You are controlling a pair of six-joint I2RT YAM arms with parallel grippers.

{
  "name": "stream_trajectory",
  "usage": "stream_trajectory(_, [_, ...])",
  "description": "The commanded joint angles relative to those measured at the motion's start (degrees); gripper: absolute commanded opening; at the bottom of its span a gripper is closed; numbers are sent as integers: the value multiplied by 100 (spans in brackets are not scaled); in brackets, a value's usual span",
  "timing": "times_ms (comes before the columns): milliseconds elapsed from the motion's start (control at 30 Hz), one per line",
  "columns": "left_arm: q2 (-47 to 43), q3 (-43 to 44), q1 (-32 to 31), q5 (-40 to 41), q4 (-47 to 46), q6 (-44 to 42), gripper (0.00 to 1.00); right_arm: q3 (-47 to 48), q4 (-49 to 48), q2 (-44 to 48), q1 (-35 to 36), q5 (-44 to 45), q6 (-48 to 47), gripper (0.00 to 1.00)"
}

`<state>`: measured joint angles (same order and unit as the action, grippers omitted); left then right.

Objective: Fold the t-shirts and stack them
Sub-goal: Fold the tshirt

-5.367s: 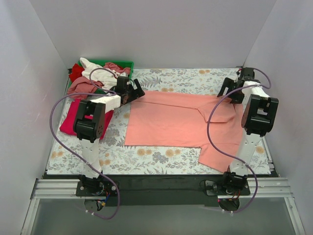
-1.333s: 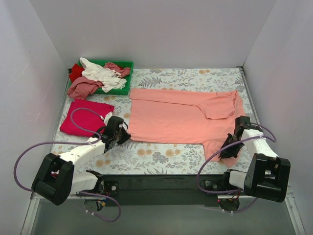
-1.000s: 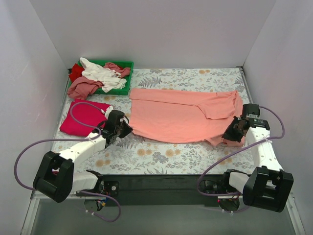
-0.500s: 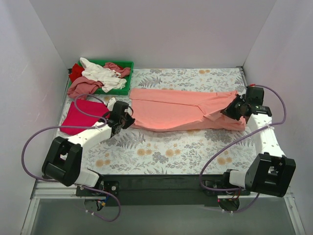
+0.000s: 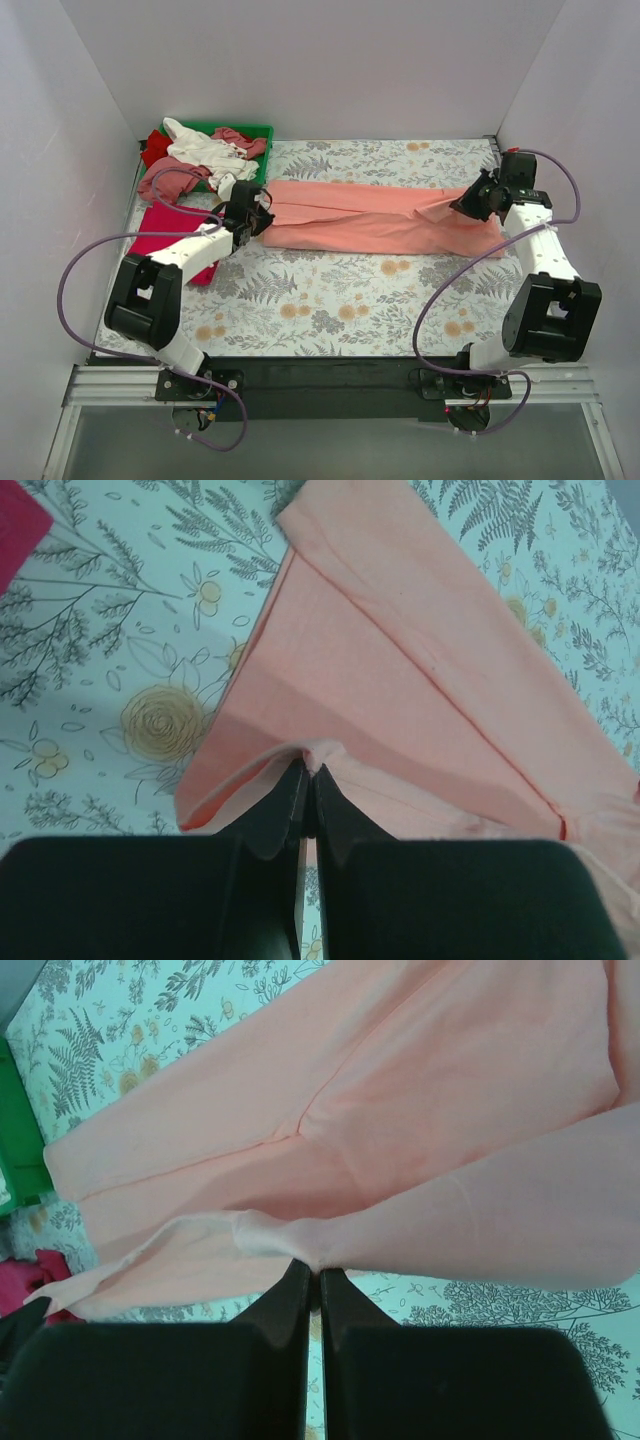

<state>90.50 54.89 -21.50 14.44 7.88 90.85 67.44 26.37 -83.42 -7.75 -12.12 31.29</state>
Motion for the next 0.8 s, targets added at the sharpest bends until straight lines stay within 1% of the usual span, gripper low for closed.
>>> stream_trajectory(0, [222,399,49,165,-85,-278,0,375,-246,-218,19,26,-88,1])
stream_trajectory(200, [679,751,198,112,-41,-322,0,717,-281,-772,19,95,-88,1])
stream_trajectory(300, [942,891,269,-2,-199,-568,0,884,-299,-1097,19,201,-96,2])
stream_trajectory(333, [1022,952,286,-54,-199,-603,0,920,-308,-1176,19,219,-114,3])
stream_trajectory(367, [1109,997,312,-107,-199,-664,0,1033,-325,-1368,19,236,-123,6])
stream_trajectory(400, [1232,1067,321,-125,-199,-682,6,1087,-386,-1475,19,236,-123,8])
stream_trajectory(533, [1470,1243,374,-3,-305,-797,11,1543,-606,-2142,19,298,-44,9])
stream_trajectory(567, [1505,1287,392,6,-313,-797,14,1666,-676,-2500,19,281,0,12])
stream_trajectory(600, [1593,1383,435,7,-339,-892,18,2050,-773,-2704,19,193,-43,15])
stream_trajectory(633, [1628,1453,453,-2,-357,-937,44,2289,-791,-2932,19,114,-79,21])
stream_trajectory(667, [1672,1541,506,-89,-279,-990,56,2587,-713,-3335,19,18,-123,43])
stream_trajectory(700, [1699,1655,532,-151,-165,-1077,65,2834,-634,-3504,19,-131,-210,53])
stream_trajectory(733, [1682,1769,541,-178,45,-1095,71,3254,-511,-3628,28,-168,-237,65])
stream_trajectory(767, [1612,1753,541,-195,99,-1096,80,3371,-240,-3733,36,-185,-324,85])
